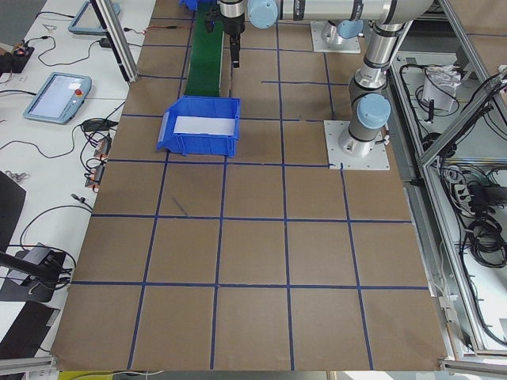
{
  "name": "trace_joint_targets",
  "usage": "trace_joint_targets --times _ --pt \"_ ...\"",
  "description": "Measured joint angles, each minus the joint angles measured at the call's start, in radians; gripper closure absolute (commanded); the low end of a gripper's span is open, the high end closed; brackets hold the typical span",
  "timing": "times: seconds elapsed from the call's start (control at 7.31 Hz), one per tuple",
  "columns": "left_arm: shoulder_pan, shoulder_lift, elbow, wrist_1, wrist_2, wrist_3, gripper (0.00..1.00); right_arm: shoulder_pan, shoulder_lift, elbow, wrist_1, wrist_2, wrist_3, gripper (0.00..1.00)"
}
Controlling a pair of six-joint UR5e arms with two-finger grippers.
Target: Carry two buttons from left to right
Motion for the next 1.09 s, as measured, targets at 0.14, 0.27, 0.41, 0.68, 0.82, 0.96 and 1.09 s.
trace_joint_targets --times 0.14,0.27,0.41,0.68,0.82,0.96,1.09 --pt "0.001 0.000 0.000 0.000 0.000 0.000 0.00 -0.005 -0.038 0.076 -0.068 -0.002 0.001 0.01" --pt "0.001 0.000 0.000 0.000 0.001 0.001 0.00 -0.022 -0.054 0.108 -0.098 -0.002 0.001 0.00" --pt "0.001 0.001 0.000 0.000 0.001 0.001 0.00 -0.044 -0.061 0.115 -0.106 -0.002 0.001 0.00" --pt "0.001 0.000 0.000 0.000 0.001 0.001 0.00 -0.067 -0.068 0.104 -0.067 0.001 0.008 0.01" --pt "0.001 0.000 0.000 0.000 0.000 0.001 0.00 -0.069 -0.069 0.100 -0.053 0.002 0.011 0.00" --pt "0.001 0.000 0.000 0.000 0.000 0.001 0.00 -0.069 -0.069 0.099 -0.047 0.002 0.012 0.00" --pt "0.001 0.000 0.000 0.000 0.000 0.001 0.00 -0.070 -0.071 0.100 -0.043 0.001 0.012 0.00"
